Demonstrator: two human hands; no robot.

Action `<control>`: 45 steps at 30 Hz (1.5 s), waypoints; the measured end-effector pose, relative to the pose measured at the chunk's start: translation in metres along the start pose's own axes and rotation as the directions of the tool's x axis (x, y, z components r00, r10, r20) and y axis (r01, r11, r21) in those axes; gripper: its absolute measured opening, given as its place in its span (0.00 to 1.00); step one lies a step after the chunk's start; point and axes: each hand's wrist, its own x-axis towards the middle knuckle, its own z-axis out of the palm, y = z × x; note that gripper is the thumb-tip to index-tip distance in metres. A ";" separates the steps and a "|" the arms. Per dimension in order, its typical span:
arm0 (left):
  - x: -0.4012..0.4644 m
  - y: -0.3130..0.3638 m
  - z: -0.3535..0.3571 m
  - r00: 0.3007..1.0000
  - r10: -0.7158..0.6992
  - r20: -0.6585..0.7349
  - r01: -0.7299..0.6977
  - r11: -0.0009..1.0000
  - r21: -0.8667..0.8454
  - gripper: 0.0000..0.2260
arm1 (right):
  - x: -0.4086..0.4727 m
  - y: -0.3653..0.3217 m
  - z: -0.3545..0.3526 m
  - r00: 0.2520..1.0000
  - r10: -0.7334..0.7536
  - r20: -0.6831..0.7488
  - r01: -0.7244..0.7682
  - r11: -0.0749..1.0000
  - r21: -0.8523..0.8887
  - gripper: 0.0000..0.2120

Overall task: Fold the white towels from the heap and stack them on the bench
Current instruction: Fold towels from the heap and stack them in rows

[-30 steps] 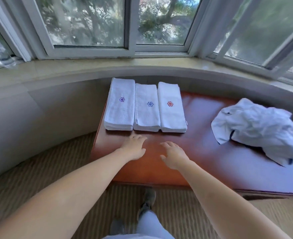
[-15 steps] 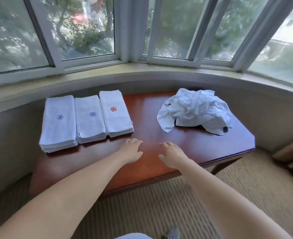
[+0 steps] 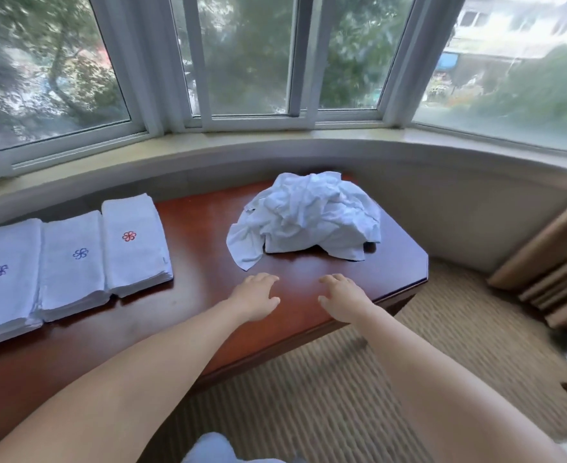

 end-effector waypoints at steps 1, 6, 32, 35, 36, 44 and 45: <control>0.007 0.009 0.000 1.000 0.002 0.000 -0.002 1.000 -0.001 0.27 | 0.004 0.009 -0.005 1.000 0.001 -0.005 -0.001 1.000 0.004 0.26; 0.045 0.041 -0.008 1.000 0.013 -0.005 -0.013 0.999 -0.032 0.27 | 0.030 0.043 -0.027 0.999 -0.015 -0.029 0.016 0.999 0.048 0.27; 0.395 0.025 -0.030 0.966 -0.221 0.133 0.257 0.873 -0.415 0.24 | 0.377 0.101 -0.094 0.976 0.005 0.217 -0.051 0.977 0.207 0.26; 0.413 0.021 -0.029 0.968 -0.199 0.153 0.245 0.877 -0.413 0.21 | 0.403 0.100 -0.091 0.970 0.015 0.244 -0.081 0.962 0.260 0.26; 0.417 0.021 -0.030 0.971 -0.182 0.157 0.231 0.884 -0.405 0.20 | 0.411 0.099 -0.091 0.966 0.018 0.257 -0.089 0.959 0.270 0.26; 0.428 0.006 -0.039 0.958 -0.240 0.158 0.288 0.814 -0.505 0.12 | 0.455 0.097 -0.100 0.978 0.063 0.197 -0.128 0.933 0.335 0.17; 0.427 0.004 -0.042 0.955 -0.257 0.147 0.296 0.809 -0.508 0.11 | 0.458 0.096 -0.100 0.979 0.080 0.189 -0.144 0.923 0.357 0.15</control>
